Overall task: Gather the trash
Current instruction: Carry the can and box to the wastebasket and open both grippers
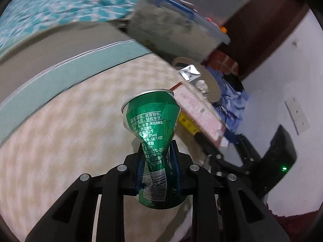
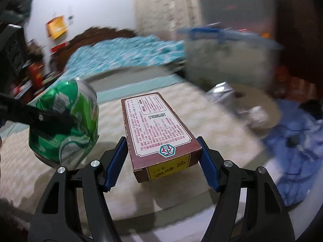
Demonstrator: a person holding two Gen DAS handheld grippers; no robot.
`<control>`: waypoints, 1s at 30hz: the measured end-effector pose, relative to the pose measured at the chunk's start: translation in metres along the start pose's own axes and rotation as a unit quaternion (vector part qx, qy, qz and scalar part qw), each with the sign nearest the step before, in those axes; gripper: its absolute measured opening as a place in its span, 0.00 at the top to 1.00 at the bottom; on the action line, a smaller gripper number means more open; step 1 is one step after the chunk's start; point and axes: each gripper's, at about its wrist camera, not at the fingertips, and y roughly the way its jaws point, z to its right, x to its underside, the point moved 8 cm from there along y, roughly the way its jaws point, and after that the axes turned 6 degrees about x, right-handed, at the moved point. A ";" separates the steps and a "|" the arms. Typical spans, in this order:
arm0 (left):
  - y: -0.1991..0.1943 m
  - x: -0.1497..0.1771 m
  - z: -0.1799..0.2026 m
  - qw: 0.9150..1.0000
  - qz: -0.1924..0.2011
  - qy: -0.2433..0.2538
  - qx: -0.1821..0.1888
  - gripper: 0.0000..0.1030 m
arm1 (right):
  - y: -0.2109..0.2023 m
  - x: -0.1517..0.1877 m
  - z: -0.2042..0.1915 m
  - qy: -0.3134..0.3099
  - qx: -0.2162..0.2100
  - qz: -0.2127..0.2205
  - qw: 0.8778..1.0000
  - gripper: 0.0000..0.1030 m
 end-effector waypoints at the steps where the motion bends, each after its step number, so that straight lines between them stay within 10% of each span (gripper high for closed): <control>1: 0.012 -0.013 0.007 1.000 -0.003 0.010 0.004 0.78 | 0.005 -0.009 0.024 0.017 0.018 0.007 1.000 0.33; 15: 0.181 -0.166 0.099 0.994 -0.052 0.087 0.033 0.77 | 0.094 -0.052 0.198 0.199 0.080 -0.041 0.976 0.31; 17: 0.202 -0.178 0.104 0.994 -0.053 0.091 0.017 0.49 | 0.107 -0.049 0.202 0.211 0.066 -0.061 0.973 0.21; 18: 0.212 -0.184 0.103 0.995 -0.051 0.089 -0.002 0.20 | 0.110 -0.048 0.206 0.221 0.064 -0.060 0.971 0.15; 25: 0.168 -0.188 0.100 0.997 -0.006 0.071 0.027 0.21 | 0.069 -0.035 0.199 0.240 0.070 -0.016 0.968 0.15; 30: 0.104 -0.142 0.069 0.996 0.029 0.084 -0.026 0.21 | 0.034 -0.015 0.153 0.216 0.060 -0.005 0.975 0.15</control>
